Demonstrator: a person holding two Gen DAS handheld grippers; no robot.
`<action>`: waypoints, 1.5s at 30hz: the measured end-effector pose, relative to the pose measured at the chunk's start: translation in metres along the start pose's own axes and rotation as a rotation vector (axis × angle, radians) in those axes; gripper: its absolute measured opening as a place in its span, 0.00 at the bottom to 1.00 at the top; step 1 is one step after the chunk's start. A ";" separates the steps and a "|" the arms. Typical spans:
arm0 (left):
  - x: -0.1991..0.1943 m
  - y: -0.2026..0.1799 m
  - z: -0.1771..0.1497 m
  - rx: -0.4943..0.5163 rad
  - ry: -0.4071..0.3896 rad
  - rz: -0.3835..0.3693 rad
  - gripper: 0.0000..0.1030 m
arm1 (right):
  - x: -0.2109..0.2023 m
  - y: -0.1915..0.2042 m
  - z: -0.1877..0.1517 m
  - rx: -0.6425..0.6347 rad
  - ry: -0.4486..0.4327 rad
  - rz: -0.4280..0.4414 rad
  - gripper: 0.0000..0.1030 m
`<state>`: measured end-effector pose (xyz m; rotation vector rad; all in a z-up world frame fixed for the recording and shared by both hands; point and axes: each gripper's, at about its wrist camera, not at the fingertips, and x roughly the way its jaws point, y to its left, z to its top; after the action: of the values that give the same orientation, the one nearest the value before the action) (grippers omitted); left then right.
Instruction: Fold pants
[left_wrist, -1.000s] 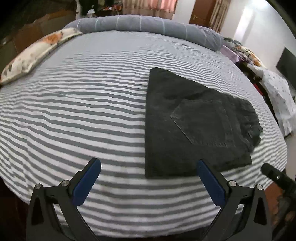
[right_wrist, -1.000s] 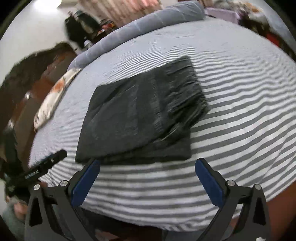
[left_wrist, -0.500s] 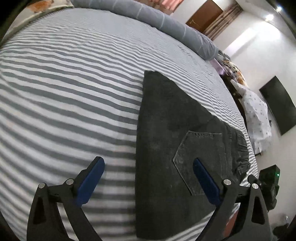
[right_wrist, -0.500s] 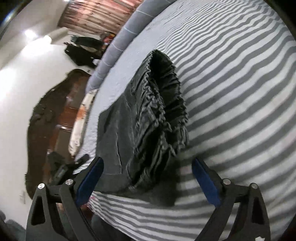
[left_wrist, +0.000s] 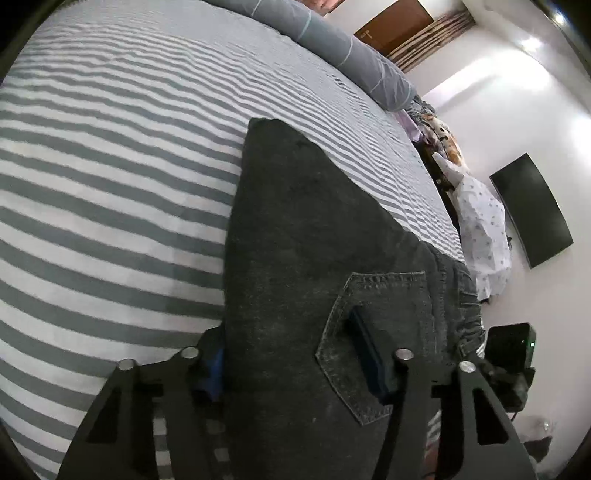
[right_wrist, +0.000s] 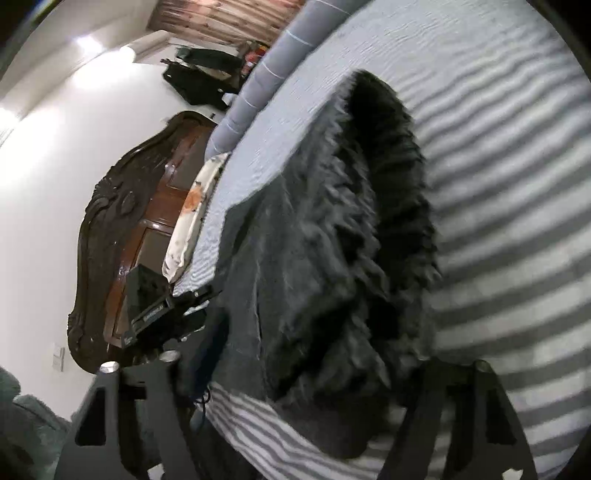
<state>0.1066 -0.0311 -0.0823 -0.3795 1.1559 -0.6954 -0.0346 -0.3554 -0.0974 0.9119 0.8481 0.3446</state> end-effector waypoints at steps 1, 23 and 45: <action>0.000 0.002 0.000 -0.005 0.002 -0.004 0.50 | -0.003 -0.004 -0.003 0.010 0.002 0.006 0.59; -0.011 -0.013 0.001 0.028 -0.006 -0.036 0.11 | 0.043 0.025 0.029 0.081 -0.011 -0.027 0.20; -0.098 0.009 0.141 0.100 -0.246 0.058 0.11 | 0.138 0.145 0.161 -0.082 -0.036 0.068 0.18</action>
<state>0.2167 0.0314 0.0338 -0.3351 0.8926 -0.6340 0.1882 -0.2777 0.0039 0.8695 0.7661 0.4175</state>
